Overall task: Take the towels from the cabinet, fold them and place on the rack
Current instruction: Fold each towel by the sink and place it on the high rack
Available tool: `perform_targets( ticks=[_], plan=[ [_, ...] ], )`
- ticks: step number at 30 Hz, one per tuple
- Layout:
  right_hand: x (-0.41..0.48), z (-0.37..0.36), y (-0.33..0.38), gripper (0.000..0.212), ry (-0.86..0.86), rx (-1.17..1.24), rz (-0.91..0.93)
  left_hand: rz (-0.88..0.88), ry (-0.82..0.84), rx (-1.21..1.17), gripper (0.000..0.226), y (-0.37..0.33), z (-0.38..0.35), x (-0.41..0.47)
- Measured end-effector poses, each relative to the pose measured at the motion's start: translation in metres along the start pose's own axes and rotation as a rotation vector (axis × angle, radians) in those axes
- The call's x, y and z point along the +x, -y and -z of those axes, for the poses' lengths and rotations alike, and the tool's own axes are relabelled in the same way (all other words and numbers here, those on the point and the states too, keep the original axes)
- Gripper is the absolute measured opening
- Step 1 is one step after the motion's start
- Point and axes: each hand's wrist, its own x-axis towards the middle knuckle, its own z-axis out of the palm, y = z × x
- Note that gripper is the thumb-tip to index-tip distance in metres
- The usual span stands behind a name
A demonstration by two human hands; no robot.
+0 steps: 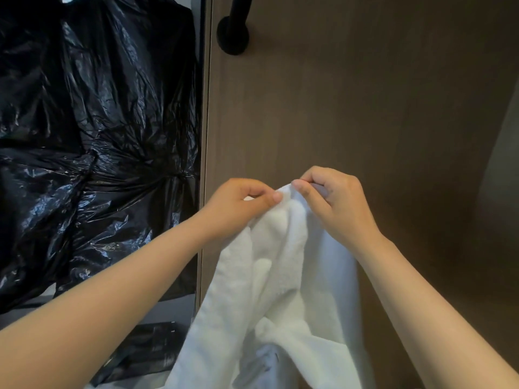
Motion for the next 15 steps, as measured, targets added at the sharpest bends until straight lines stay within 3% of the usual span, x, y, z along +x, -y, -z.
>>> perform_targets(
  ticks=[4, 8, 12, 15],
  plan=[
    [-0.01, 0.003, -0.005, 0.036, 0.07, -0.074, -0.005, -0.006, -0.153, 0.026, 0.017, 0.004, 0.001, 0.005],
    [-0.025, 0.008, -0.023, 0.053, 0.147, 0.03, -0.16, 0.017, -0.343, 0.076, 0.018, 0.01, 0.012, 0.013],
    [-0.041, 0.02, -0.046, 0.055, 0.216, 0.001, -0.279, 0.041, -0.469, 0.155, 0.027, 0.02, 0.029, 0.019],
    [-0.044, 0.026, -0.055, 0.052, 0.173, -0.068, -0.296, 0.029, -0.487, 0.244, 0.026, 0.027, 0.03, 0.018]
  ],
)
